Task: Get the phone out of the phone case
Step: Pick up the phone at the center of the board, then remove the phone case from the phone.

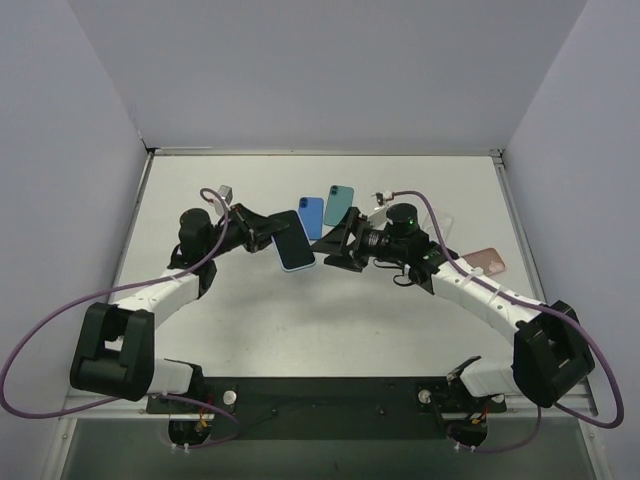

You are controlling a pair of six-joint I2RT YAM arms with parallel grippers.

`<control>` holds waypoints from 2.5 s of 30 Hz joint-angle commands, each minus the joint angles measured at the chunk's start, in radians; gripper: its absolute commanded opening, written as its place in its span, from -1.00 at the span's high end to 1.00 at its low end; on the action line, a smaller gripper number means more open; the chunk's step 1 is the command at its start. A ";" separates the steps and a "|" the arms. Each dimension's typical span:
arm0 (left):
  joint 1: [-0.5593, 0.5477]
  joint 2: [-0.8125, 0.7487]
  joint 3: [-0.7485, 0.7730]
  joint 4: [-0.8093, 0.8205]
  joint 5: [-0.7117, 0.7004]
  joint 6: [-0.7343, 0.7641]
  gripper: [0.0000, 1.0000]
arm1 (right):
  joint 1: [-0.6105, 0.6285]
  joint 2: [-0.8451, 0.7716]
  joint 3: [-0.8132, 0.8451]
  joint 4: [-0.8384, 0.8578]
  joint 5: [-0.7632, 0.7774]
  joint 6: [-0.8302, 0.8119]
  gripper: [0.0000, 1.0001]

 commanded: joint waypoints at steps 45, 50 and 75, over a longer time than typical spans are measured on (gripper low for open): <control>-0.005 -0.088 0.145 0.673 -0.350 -0.355 1.00 | 0.114 0.342 -0.014 1.280 0.183 1.139 1.00; -0.008 -0.111 0.119 0.682 -0.388 -0.419 1.00 | 0.137 0.396 -0.008 1.314 0.222 1.147 1.00; -0.034 -0.224 0.098 0.605 -0.482 -0.521 1.00 | 0.185 0.344 0.150 0.399 0.051 0.523 1.00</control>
